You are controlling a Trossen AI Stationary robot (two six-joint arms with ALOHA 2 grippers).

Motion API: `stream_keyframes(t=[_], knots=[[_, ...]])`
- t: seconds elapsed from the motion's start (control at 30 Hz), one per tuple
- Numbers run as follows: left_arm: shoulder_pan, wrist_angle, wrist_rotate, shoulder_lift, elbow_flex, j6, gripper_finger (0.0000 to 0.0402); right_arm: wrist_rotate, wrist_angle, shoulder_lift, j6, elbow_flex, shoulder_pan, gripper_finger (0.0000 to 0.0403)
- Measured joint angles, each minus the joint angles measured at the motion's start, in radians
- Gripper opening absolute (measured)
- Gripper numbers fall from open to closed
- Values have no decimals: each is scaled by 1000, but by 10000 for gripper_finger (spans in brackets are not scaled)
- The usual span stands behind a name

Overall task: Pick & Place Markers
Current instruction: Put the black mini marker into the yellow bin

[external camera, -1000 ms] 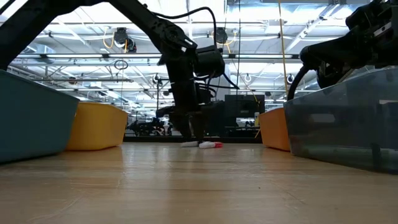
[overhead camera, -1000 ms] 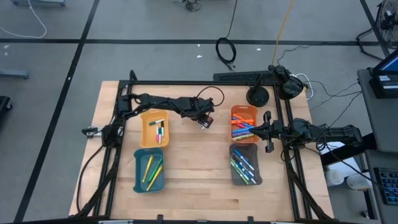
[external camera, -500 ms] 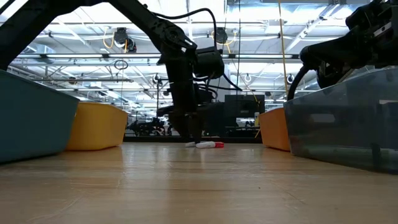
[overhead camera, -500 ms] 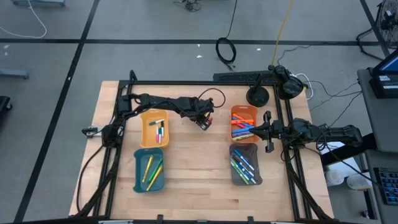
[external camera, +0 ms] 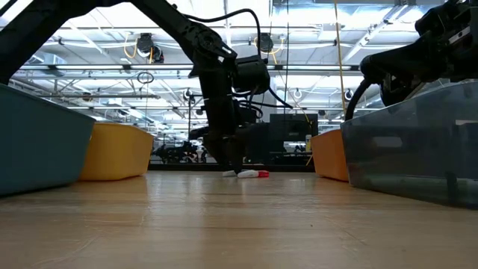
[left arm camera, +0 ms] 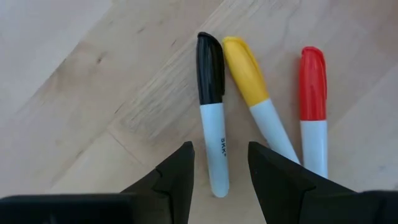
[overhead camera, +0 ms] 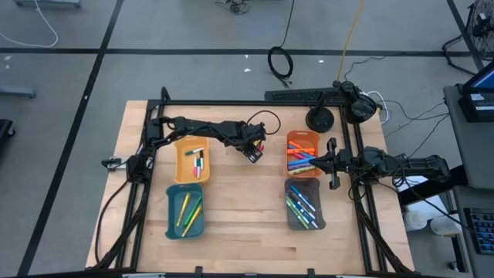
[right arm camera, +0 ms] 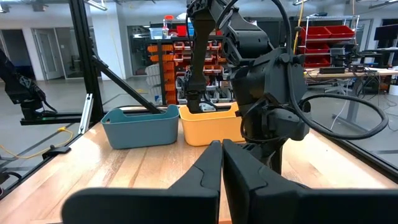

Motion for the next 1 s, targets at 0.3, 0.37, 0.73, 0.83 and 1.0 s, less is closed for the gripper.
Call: stream_keyframes(t=[0.3, 0.37, 0.73, 0.83, 1.0], knots=[[3, 5, 27, 24, -3, -5, 156, 0, 0, 0, 0, 0, 0, 4], [3, 10, 27, 26, -3, -6, 156, 0, 0, 0, 0, 0, 0, 4], [2, 14, -4, 30, -4, 8, 156, 0, 0, 0, 0, 0, 0, 4], [2, 15, -4, 31, -4, 10, 156, 0, 0, 0, 0, 0, 0, 4], [0, 36, -28, 31, -7, 34, 156, 0, 0, 0, 0, 0, 0, 4]])
